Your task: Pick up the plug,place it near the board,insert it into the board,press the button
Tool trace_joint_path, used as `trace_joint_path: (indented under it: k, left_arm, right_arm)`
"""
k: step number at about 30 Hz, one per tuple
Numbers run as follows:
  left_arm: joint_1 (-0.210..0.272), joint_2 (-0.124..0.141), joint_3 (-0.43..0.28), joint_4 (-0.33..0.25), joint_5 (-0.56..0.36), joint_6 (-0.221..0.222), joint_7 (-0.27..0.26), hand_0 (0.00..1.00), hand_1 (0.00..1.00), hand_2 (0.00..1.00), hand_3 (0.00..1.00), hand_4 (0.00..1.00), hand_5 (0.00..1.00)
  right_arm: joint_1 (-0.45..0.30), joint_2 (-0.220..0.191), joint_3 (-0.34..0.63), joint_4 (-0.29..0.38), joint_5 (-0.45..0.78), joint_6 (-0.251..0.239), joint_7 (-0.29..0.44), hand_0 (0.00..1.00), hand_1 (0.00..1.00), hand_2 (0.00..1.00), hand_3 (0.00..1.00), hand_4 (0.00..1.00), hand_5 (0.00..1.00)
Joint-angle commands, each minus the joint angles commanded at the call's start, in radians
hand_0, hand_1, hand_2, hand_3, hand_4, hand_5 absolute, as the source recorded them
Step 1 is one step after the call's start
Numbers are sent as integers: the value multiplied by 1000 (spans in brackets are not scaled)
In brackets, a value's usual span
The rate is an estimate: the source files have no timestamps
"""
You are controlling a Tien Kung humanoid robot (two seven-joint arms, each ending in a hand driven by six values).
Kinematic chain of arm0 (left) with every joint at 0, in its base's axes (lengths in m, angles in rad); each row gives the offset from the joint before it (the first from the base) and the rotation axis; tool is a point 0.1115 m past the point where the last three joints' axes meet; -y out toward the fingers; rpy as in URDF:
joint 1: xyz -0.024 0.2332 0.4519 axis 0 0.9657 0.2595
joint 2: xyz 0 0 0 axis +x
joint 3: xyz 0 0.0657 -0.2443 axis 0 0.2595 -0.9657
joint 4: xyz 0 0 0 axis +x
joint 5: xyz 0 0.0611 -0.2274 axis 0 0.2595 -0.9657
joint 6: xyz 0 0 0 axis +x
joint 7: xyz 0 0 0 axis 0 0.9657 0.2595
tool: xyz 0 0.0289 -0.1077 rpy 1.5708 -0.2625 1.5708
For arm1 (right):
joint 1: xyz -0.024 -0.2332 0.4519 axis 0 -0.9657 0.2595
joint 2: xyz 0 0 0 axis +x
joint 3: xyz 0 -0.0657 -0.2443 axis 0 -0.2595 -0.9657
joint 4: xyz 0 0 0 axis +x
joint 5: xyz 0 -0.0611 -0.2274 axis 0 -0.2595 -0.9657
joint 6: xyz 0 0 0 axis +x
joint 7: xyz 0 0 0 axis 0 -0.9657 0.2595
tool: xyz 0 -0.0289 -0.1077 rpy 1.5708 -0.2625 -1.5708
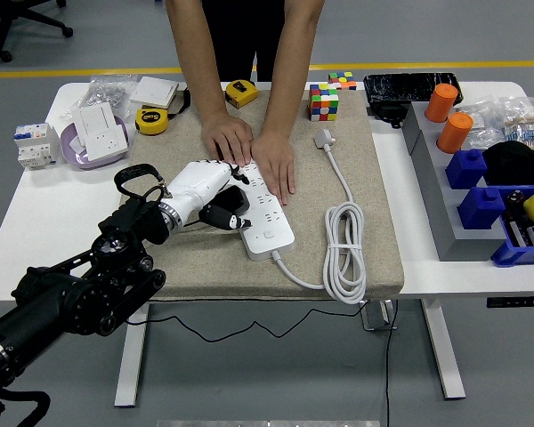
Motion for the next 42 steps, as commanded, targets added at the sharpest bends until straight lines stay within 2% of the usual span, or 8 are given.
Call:
trace_joint_path:
  k: [4, 9, 10, 15, 16, 20, 25, 42]
  left_arm:
    - [13, 1, -25, -32, -8, -8, 0, 858, 936, 871, 854, 998, 536]
    - [73, -9, -115, -141, -71, 8, -11, 858, 936, 871, 854, 998, 536]
    - [91, -14, -139, -172, -88, 21, -15, 886, 971, 920, 896, 998, 778]
    - [236, -57, -263, -355, -263, 134, -41, 886, 971, 920, 896, 998, 778]
    - [263, -63, -273, -383, -297, 143, -42, 914, 978, 953, 931, 998, 887]
    - [397, -76, -313, -484, -430, 138, -30, 914, 978, 953, 931, 998, 887]
    - [460, -44, -283, -463, -447, 99, -8, 972, 976, 944, 935, 998, 974]
    - [448, -21, -251, -441, -176, 54, 41, 993, 968, 914, 906, 998, 998]
  right_arm:
    - [0, 0, -1, 0, 2, -1, 1, 825, 726, 701, 640, 944, 600]
    - [-2, 2, -7, 0, 7, -5, -2, 825, 726, 701, 640, 944, 600]
    - [-2, 2, -8, 0, 8, -6, -2, 826, 726, 701, 640, 948, 601]
    - [-8, 5, -13, 0, 12, -10, -3, 826, 726, 701, 640, 948, 601]
    - [-9, 6, -13, 0, 13, -11, -3, 826, 725, 702, 640, 946, 601]
    - [-17, 9, -5, 0, 5, -11, -6, 826, 725, 702, 640, 946, 601]
    - [-21, 9, 1, 0, 0, -11, -8, 827, 726, 702, 640, 945, 601]
    - [-22, 3, 8, 0, -9, -12, -9, 827, 726, 702, 639, 944, 601]
